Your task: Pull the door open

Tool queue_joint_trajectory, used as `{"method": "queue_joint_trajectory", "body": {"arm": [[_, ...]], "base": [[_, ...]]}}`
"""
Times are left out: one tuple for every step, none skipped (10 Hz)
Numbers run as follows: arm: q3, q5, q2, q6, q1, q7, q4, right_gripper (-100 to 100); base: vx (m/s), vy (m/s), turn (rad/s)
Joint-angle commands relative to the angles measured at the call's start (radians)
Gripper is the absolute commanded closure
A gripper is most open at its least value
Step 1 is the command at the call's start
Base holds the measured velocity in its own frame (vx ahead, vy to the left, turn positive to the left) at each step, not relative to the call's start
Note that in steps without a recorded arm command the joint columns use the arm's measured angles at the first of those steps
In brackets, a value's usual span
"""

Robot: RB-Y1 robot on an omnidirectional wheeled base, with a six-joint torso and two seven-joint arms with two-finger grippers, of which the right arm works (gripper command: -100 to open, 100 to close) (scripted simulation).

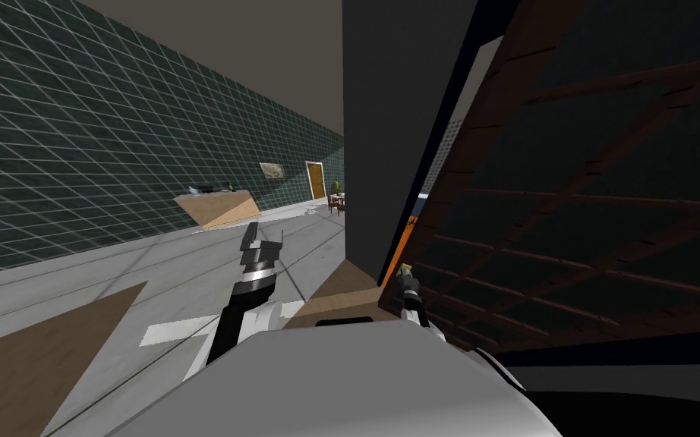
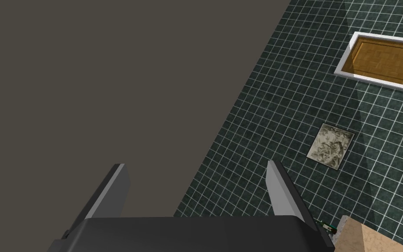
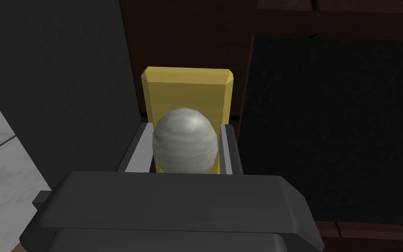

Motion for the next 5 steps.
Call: {"method": "queue_joint_trajectory", "body": {"arm": [[0.026, 0.015, -0.009, 0.003, 0.003, -0.021, -0.014, 100], [0.035, 0.02, -0.011, 0.004, 0.004, -0.028, -0.018, 100], [0.027, 0.015, -0.01, 0.007, 0.007, -0.02, -0.018, 100], [0.054, 0.029, -0.017, 0.005, 0.015, -0.04, -0.024, 100], [0.065, 0.035, -0.022, 0.003, 0.017, -0.048, -0.028, 100]], "base": [[-0.265, 0.013, 0.079], [-0.26, -0.014, 0.059], [-0.11, -0.007, 0.026], [-0.164, -0.005, 0.073], [-0.22, 0.002, 0.059]]}}
